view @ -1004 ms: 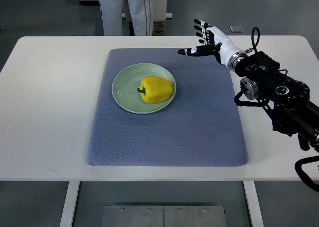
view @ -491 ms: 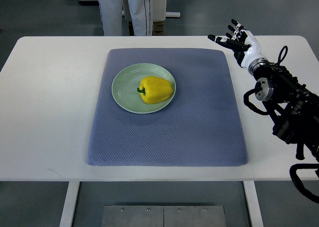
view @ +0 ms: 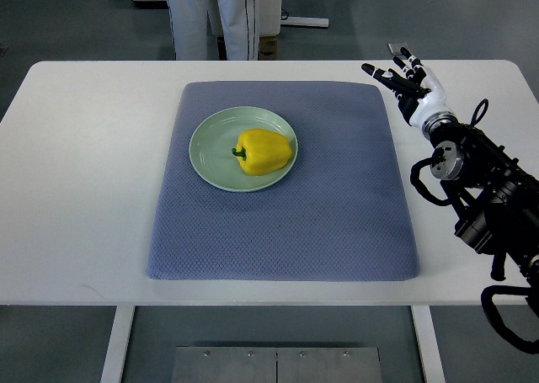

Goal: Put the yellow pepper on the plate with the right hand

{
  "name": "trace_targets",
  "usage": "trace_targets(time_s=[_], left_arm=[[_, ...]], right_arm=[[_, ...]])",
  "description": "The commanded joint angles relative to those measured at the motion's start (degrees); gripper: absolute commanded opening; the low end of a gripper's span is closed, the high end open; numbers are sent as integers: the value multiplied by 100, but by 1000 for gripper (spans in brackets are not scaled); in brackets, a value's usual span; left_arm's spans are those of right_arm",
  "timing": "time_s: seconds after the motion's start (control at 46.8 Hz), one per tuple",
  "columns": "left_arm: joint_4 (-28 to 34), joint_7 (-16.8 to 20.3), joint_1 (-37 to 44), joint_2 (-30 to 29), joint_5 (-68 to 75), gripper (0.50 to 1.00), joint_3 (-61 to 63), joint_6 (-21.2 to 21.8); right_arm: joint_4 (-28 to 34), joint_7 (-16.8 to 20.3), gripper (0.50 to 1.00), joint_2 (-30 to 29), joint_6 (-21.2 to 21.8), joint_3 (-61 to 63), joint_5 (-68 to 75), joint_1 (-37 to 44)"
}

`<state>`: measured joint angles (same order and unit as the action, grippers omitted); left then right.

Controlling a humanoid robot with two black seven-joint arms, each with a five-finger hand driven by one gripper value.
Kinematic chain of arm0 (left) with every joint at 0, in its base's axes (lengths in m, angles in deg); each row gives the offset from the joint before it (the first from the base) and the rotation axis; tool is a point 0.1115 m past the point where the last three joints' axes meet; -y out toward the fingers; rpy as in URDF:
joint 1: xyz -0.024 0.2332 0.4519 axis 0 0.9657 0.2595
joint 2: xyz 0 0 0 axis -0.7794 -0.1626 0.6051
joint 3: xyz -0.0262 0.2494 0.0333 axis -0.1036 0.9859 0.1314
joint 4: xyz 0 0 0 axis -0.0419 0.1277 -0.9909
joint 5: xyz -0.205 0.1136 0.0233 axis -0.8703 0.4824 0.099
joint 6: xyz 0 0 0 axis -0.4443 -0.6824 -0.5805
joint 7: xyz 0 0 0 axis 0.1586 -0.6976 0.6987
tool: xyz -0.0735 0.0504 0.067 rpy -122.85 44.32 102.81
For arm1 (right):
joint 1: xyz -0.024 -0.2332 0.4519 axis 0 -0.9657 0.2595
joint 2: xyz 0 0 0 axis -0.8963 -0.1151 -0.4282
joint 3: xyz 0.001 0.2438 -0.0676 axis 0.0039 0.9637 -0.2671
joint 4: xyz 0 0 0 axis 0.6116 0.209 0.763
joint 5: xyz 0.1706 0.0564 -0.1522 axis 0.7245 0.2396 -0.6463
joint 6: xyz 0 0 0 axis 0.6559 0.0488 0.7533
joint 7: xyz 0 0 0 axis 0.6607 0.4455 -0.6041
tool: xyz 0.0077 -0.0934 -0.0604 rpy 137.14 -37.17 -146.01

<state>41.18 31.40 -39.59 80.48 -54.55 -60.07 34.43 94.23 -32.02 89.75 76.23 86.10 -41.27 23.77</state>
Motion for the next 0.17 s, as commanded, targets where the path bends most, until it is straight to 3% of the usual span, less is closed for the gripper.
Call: trace_targets(time_s=[0.0, 0.15], left_arm=[[9, 0, -9, 0, 0, 1000, 0, -5], [1, 0, 0, 0, 0, 1000, 0, 3]], right_arm=[[1, -6, 1000, -8, 2, -1, -1, -43], [1, -6, 1000, -25, 2, -1, 8, -78]])
